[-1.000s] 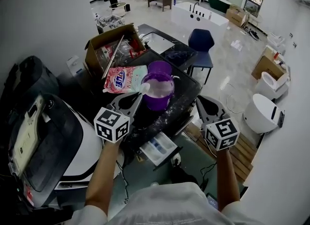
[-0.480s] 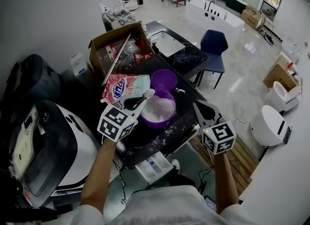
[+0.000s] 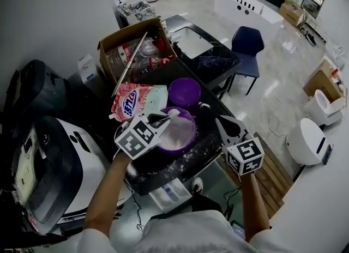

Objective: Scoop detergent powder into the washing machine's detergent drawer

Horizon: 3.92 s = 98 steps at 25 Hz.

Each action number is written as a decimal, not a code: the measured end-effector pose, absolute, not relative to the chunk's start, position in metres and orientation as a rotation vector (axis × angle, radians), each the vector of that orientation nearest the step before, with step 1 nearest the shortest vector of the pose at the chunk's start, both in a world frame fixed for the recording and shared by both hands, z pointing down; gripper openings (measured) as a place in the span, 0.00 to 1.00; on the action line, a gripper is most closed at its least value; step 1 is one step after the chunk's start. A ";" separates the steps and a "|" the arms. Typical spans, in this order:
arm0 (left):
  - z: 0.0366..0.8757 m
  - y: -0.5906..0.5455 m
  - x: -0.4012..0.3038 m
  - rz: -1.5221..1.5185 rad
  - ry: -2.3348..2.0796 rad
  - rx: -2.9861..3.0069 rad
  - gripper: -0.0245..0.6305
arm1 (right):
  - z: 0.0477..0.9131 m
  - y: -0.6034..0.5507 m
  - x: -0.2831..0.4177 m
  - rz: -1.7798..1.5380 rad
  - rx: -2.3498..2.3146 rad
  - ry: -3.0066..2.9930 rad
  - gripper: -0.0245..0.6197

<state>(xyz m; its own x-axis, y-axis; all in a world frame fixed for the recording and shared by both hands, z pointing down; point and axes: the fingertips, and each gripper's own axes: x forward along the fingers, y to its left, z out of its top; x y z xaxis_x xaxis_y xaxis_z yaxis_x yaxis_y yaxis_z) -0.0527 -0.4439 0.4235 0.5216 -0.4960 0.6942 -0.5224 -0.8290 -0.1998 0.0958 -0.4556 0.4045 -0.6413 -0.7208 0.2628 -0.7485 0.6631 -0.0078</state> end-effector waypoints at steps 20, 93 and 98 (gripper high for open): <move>0.489 -0.434 -0.002 1.661 -0.475 2.563 0.06 | 0.432 -0.455 0.121 0.240 1.156 -2.609 0.05; 0.452 -0.379 -0.057 0.723 -0.415 2.369 0.06 | 0.420 -0.414 0.079 0.191 1.115 -2.629 0.05; 0.444 -0.390 -0.063 0.479 -0.541 2.350 0.06 | 0.418 -0.412 0.072 0.182 1.105 -2.633 0.05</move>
